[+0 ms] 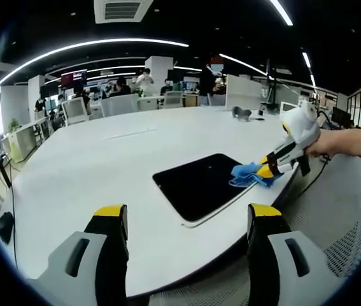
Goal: Wipe the mirror surface with the cleaning cloth until all visible marks leave the cleaned area.
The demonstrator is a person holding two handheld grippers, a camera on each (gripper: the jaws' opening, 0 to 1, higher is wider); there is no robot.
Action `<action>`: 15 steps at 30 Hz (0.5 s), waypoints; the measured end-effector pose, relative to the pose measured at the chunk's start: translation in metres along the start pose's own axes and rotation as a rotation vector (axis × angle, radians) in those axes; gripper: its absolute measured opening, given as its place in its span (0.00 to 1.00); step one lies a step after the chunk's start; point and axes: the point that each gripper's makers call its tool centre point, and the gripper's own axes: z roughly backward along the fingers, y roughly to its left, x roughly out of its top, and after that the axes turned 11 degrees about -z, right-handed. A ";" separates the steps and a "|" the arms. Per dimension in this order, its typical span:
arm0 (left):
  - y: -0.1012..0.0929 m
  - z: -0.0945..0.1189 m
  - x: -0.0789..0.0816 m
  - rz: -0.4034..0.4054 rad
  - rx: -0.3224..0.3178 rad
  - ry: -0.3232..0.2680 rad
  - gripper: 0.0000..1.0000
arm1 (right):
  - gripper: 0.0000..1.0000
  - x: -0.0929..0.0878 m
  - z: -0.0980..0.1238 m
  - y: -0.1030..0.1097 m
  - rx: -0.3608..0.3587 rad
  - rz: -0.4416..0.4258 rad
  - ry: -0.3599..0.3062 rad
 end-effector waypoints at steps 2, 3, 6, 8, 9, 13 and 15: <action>0.000 0.000 0.000 0.000 0.001 -0.002 0.74 | 0.00 0.000 0.000 0.000 0.000 -0.002 0.000; 0.000 0.000 0.000 0.000 0.001 -0.002 0.74 | 0.00 0.000 0.000 0.000 0.001 -0.003 0.000; 0.001 0.000 0.001 0.000 0.003 -0.004 0.74 | 0.00 0.000 0.000 0.000 0.003 -0.003 0.004; 0.001 0.000 0.001 0.000 0.003 -0.007 0.74 | 0.00 0.000 -0.001 0.000 0.004 -0.001 0.010; 0.001 0.000 0.001 0.000 0.003 -0.007 0.74 | 0.00 0.000 -0.001 0.000 0.003 0.002 0.013; 0.001 -0.001 0.002 -0.003 0.000 -0.008 0.74 | 0.00 0.002 -0.003 0.001 -0.010 0.051 0.036; 0.003 -0.001 0.002 -0.001 0.006 -0.011 0.75 | 0.00 0.003 -0.004 0.000 -0.012 0.045 0.035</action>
